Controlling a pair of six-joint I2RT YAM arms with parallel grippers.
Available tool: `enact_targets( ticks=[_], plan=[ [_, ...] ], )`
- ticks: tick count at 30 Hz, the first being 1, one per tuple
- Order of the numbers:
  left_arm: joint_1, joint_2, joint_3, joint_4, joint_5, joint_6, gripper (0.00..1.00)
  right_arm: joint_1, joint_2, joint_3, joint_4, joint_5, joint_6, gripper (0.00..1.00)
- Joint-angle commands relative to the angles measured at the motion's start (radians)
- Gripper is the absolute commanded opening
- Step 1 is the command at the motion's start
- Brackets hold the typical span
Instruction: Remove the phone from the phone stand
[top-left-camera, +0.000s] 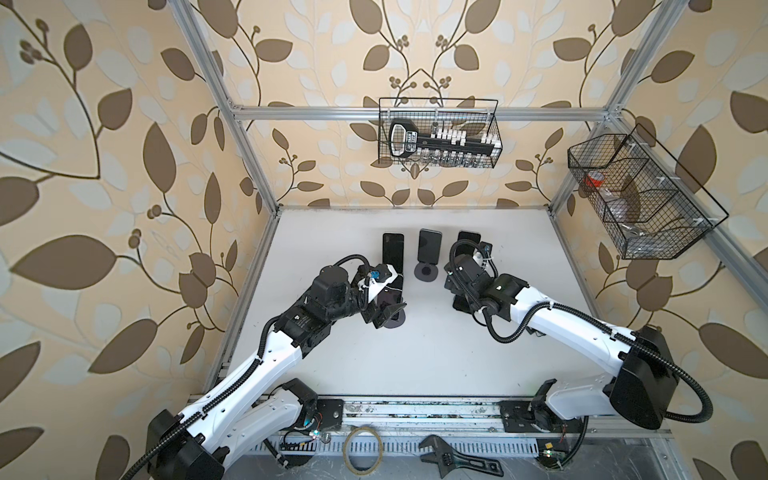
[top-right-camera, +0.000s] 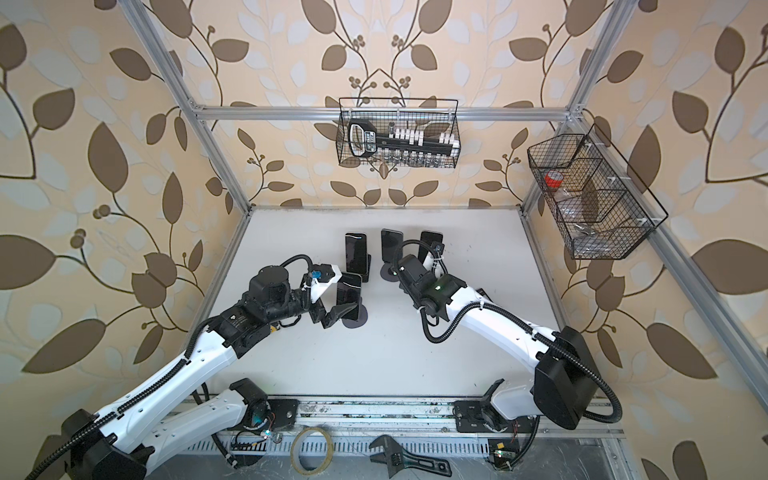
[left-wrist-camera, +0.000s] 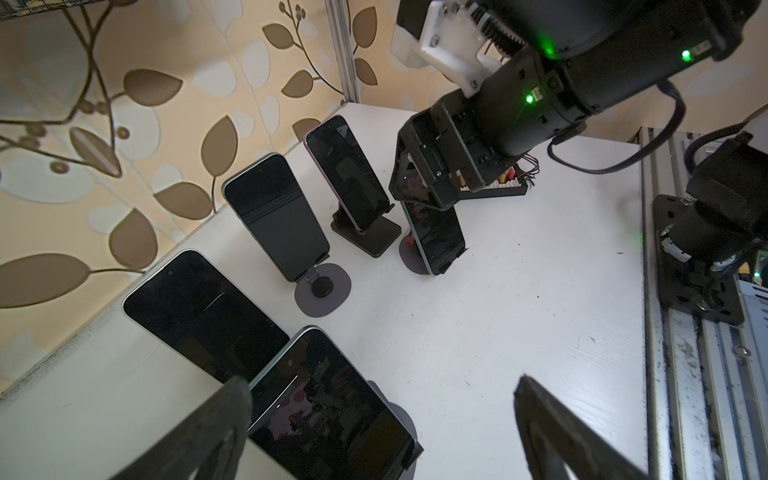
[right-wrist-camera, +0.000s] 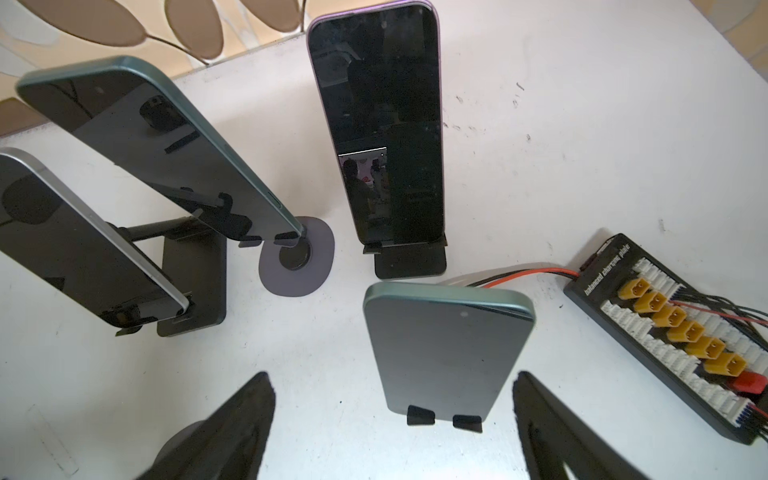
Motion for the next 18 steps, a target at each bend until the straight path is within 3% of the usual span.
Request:
enact_targets(
  ticks=[1,18],
  plan=[
    [-0.014,-0.007,0.01,0.014,0.022,-0.002,0.98,-0.01,0.005,-0.016,-0.03,0.025,0.019,0.9],
    [-0.034,0.028,0.014,0.009,0.03,-0.009,0.98,-0.056,0.022,-0.052,-0.011,-0.013,0.007,0.9]
  ],
)
